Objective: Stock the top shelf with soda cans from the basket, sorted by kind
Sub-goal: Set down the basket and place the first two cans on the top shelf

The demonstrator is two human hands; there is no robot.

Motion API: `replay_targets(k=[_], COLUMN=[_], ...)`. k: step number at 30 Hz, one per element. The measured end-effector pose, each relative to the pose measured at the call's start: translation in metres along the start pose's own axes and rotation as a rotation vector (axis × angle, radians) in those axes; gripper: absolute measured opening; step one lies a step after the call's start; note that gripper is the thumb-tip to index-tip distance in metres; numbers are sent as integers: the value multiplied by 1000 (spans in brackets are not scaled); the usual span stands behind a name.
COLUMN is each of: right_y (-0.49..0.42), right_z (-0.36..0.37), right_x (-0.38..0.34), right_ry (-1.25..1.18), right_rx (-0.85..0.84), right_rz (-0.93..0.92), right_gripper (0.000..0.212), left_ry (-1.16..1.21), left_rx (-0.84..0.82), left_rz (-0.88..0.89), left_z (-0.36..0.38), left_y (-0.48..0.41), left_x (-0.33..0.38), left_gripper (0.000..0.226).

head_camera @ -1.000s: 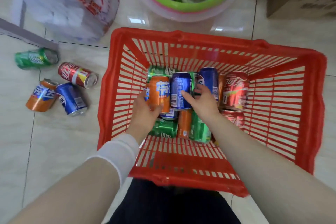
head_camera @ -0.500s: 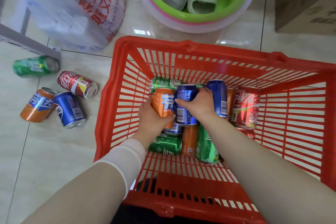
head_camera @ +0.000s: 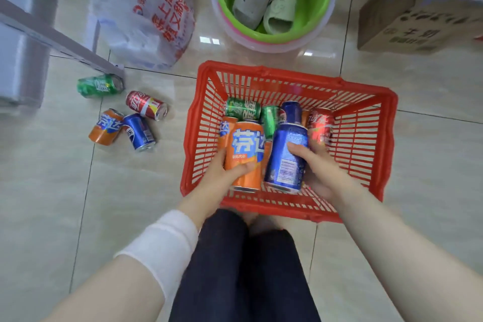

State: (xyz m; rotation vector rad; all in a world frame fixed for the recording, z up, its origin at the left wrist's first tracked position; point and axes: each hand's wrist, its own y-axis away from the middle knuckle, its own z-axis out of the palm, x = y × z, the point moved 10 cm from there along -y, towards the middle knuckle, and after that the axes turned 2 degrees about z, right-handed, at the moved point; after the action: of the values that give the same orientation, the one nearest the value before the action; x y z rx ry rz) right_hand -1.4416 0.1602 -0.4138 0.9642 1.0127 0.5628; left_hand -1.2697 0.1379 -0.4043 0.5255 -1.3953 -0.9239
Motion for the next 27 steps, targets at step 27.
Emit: replay_targets(k=[27], right_y=[421], right_z=[85], right_x=[-22], right_ry=[-280], right_rx=[-183], right_rz=[-149], right_gripper=[98], left_ry=[88], left_rx=[-84], left_rz=[145], left_z=[8], left_y=[398], left_x=[106], left_gripper=[90])
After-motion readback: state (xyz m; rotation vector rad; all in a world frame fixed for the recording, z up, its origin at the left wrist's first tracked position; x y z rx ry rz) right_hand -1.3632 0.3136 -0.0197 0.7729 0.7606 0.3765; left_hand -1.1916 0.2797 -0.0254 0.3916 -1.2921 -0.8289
